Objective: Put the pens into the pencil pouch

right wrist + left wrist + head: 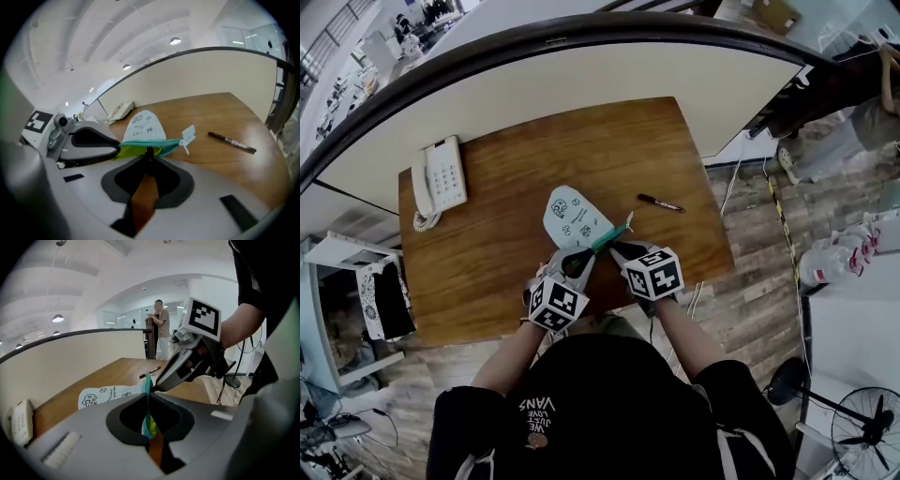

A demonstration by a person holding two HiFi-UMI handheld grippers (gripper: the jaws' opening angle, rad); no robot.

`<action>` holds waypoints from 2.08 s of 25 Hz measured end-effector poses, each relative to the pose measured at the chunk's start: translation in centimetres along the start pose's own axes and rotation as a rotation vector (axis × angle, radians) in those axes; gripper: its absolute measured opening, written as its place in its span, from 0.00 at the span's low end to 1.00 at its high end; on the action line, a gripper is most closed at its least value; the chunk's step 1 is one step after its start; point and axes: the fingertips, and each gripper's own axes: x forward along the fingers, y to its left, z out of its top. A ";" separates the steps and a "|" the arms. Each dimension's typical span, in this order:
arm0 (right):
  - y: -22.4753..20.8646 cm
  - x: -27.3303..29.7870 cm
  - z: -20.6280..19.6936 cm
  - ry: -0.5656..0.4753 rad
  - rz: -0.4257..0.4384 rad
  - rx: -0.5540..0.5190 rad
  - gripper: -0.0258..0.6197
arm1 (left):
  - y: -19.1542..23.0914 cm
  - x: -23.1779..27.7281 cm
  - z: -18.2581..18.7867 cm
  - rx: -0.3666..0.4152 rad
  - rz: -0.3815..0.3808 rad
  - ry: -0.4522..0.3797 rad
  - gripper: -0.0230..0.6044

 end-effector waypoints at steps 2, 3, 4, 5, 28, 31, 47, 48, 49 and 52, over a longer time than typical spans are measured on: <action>-0.3 0.3 0.7 -0.012 0.010 0.036 0.15 | -0.2 0.1 0.1 -0.003 0.000 0.001 0.08; -0.5 0.5 1.1 -0.019 0.013 0.051 0.15 | -0.2 0.2 0.1 -0.007 0.003 0.000 0.08; -0.6 0.7 1.5 -0.026 0.016 0.062 0.15 | -0.2 0.2 0.1 -0.016 0.007 -0.001 0.08; -0.7 0.8 1.9 -0.036 0.018 0.066 0.15 | -0.1 0.3 0.2 -0.027 0.011 -0.002 0.08; -15.2 -3.6 1.5 -0.080 -0.187 -0.088 0.23 | 4.9 1.8 1.2 -0.284 0.148 -0.028 0.08; -17.5 -3.9 0.8 -0.015 -0.226 -0.184 0.24 | 5.4 2.1 1.4 -0.301 0.173 -0.029 0.08; -20.5 -2.1 -1.3 0.149 -0.136 -0.325 0.23 | 5.7 3.5 0.4 -0.410 0.224 -0.010 0.08; -20.5 -2.1 -1.3 0.150 -0.137 -0.323 0.21 | 5.7 3.6 0.4 -0.415 0.223 -0.011 0.08; -20.5 -2.1 -1.4 0.154 -0.140 -0.320 0.14 | 5.7 3.6 0.5 -0.418 0.223 -0.013 0.08; -20.2 -2.0 -1.5 0.163 -0.150 -0.321 0.11 | 5.9 3.5 0.5 -0.419 0.220 -0.020 0.08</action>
